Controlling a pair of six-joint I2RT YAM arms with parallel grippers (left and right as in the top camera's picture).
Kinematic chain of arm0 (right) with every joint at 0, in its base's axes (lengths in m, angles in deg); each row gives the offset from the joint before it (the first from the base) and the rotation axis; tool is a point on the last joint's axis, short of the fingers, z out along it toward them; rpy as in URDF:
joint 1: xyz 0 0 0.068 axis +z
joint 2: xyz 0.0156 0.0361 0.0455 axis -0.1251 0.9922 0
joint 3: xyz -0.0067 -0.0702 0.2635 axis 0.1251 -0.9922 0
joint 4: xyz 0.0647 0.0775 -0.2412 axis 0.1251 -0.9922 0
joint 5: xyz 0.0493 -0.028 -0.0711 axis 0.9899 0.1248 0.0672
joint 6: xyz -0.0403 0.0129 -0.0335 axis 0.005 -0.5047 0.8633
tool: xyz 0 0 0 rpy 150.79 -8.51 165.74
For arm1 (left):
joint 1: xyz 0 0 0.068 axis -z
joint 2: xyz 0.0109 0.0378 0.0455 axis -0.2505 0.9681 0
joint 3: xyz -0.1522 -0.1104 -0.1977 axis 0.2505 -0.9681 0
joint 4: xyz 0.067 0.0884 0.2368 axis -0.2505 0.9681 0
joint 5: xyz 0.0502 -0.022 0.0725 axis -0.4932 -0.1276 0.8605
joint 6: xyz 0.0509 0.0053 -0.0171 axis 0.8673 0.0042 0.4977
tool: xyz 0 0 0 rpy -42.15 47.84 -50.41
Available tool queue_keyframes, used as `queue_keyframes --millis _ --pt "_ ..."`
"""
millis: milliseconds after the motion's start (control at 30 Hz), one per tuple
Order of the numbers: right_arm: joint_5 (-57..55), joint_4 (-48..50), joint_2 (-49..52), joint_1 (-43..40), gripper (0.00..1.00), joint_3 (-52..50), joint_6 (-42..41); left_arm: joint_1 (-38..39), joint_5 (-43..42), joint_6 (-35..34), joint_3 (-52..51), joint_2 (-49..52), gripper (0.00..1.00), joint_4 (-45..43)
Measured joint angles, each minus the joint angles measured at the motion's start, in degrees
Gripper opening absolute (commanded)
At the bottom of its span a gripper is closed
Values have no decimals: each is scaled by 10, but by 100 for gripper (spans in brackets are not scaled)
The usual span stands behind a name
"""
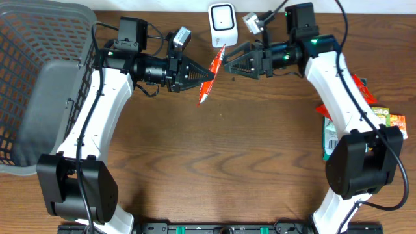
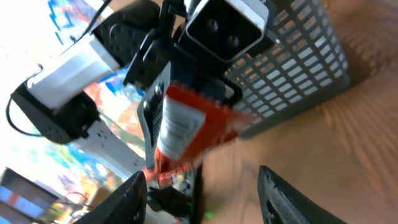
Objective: Scan the item barcode
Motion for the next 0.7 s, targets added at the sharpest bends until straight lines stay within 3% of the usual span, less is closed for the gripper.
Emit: queue_keyframes --millis 167,467,533,700 --pt "0 40 0 24 40 0 -82 0 0 0 0 0 8 -8" --pt "5 104 0 35 10 0 -152 -1 5 0 0 0 10 -19" --pt "8 125 0 36 5 0 -169 0 7 0 0 0 16 -21" --pt "-11 149 0 36 1 0 -199 0 38 -2 0 0 51 -21"
